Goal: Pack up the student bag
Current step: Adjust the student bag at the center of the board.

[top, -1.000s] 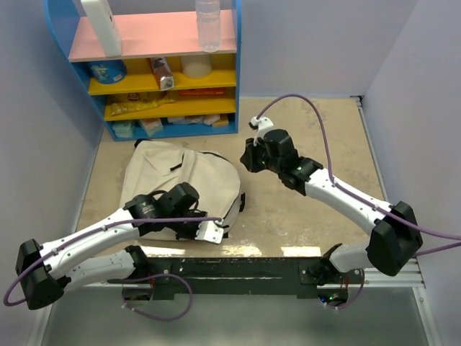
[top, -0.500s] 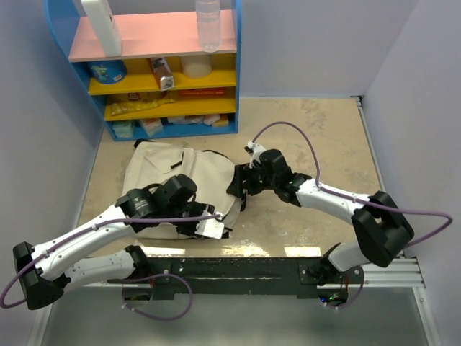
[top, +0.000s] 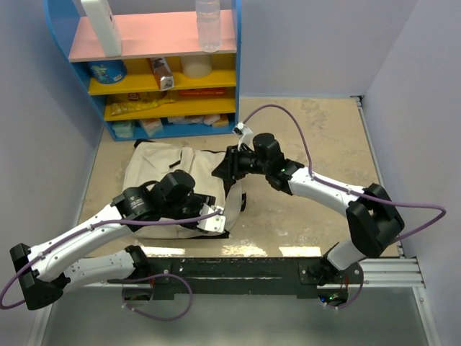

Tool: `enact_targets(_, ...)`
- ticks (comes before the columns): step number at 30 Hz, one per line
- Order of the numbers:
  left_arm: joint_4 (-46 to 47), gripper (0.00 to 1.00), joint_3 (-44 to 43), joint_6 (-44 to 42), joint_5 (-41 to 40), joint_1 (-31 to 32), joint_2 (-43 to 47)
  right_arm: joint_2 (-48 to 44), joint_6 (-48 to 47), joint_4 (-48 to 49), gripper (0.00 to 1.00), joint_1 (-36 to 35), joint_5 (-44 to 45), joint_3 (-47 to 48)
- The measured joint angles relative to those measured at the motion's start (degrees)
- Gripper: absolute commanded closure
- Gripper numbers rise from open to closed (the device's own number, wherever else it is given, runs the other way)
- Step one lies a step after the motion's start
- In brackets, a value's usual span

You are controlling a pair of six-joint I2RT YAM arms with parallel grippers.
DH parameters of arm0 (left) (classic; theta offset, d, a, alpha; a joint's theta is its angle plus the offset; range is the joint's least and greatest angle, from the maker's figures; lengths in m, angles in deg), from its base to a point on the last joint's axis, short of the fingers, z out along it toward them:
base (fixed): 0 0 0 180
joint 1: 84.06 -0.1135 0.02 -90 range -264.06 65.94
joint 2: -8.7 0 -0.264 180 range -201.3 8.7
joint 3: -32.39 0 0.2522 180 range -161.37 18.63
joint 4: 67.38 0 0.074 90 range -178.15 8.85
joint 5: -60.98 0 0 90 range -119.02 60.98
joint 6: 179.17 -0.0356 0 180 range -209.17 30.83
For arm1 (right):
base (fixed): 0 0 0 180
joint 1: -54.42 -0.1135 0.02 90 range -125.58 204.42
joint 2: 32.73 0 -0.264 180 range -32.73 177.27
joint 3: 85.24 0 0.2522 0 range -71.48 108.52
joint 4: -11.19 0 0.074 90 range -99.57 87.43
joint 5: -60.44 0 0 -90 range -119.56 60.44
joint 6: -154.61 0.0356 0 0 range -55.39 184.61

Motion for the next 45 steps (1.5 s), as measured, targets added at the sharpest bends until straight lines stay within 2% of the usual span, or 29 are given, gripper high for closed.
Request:
enact_targets(5, 2.6, 0.47, -1.2, 0.2, 0.0, 0.0, -0.2, 3.4, 1.1, 1.1, 0.64, -3.0, -1.4, 5.6)
enact_targets(8, 3.8, 0.48, -1.7, 0.2, 0.4, 0.0, -1.0, 6.5, 2.7, 2.6, 0.48, -4.9, -2.8, 7.9)
enact_targets(9, 3.9, 0.48, -1.7, 0.2, 0.5, 0.0, -1.5, 8.2, 3.2, 2.7, 0.35, -5.4, -3.6, 9.2)
enact_targets(10, 3.9, 0.48, -1.7, 0.2, 0.6, 0.0, -1.8, 9.8, 3.4, 2.6, 0.29, -5.8, -4.3, 10.7)
enact_targets(13, 3.9, 0.48, -1.7, 0.2, 0.7, 0.0, -2.6, 11.9, 3.3, 1.2, 0.20, -6.2, -5.0, 12.5)
enact_targets(17, 4.4, 0.49, -1.1, 0.3, 1.1, 0.0, -2.0, 6.0, 3.3, -1.5, 0.14, -1.9, -4.0, 7.1)
enact_targets(21, 4.6, 0.50, 0.5, 0.3, 1.6, 0.0, -1.2, -2.5, 2.5, -5.3, 0.13, 4.8, 0.0, 2.8)
enact_targets(25, 4.9, 0.50, 1.2, 0.3, 1.7, 0.0, -1.2, -6.1, 0.8, -7.8, 0.13, 5.6, 2.8, 2.8)
enact_targets(31, 5.2, 0.50, 1.9, 0.4, 1.6, 0.0, -0.2, -7.3, -0.9, -11.9, 0.15, 6.4, 7.8, -0.8)
enact_targets(35, 5.2, 0.50, 1.9, 0.4, 1.6, 0.0, 0.2, -8.7, -1.1, -15.5, 0.23, 9.1, 11.5, -4.7)
enact_targets(39, 5.2, 0.50, 1.9, 0.4, 1.6, 0.0, 0.3, -9.9, -1.4, -17.8, 0.26, 11.4, 14.2, -6.7)
enact_targets(45, 5.2, 0.50, 1.9, 0.4, 1.6, 0.0, 0.3, -9.4, -1.5, -17.7, 0.30, 11.1, 13.9, -8.5)
